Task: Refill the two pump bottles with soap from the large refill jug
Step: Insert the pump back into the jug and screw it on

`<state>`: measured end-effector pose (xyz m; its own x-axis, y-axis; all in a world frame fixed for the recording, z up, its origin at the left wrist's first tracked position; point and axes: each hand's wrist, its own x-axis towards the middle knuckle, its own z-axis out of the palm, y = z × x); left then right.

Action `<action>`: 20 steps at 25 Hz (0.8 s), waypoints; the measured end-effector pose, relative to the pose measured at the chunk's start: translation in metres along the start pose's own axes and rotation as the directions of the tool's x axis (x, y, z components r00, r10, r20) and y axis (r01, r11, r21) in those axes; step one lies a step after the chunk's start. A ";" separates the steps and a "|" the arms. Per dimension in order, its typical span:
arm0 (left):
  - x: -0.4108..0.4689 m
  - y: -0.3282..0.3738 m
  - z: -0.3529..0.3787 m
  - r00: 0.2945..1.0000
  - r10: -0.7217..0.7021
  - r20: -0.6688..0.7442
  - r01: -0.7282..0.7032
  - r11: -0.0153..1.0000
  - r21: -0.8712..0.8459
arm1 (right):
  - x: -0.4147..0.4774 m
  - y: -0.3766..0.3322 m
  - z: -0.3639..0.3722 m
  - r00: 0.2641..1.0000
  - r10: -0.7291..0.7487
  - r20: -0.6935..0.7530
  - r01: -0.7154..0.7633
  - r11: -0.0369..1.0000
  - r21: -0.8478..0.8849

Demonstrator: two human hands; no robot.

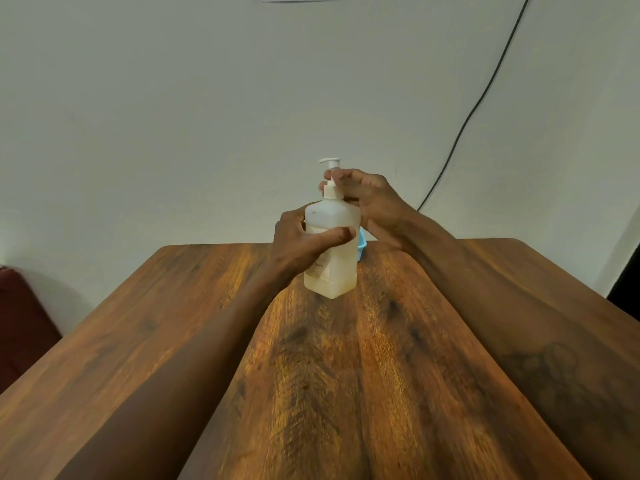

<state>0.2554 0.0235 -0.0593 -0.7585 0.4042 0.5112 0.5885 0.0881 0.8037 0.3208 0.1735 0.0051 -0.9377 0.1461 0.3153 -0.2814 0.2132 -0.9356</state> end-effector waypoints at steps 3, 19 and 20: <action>0.000 0.000 -0.002 1.000 -0.014 0.017 0.014 1.000 0.015 | 0.003 0.002 -0.010 0.996 -0.054 0.076 0.057 0.998 -0.032; 0.024 0.000 0.000 0.900 -0.180 0.397 0.287 0.930 -0.228 | 0.007 0.008 -0.047 0.992 -0.047 0.116 0.022 0.978 0.206; 0.030 -0.002 0.001 0.877 -0.154 0.455 0.279 0.934 -0.222 | 0.009 0.010 -0.052 0.987 -0.049 0.156 0.014 0.976 0.216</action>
<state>0.2322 0.0363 -0.0461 -0.6282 0.7555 0.1859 0.2757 -0.0073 0.9612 0.3201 0.2270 0.0067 -0.9432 -0.0167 0.3319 -0.3319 0.0016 -0.9433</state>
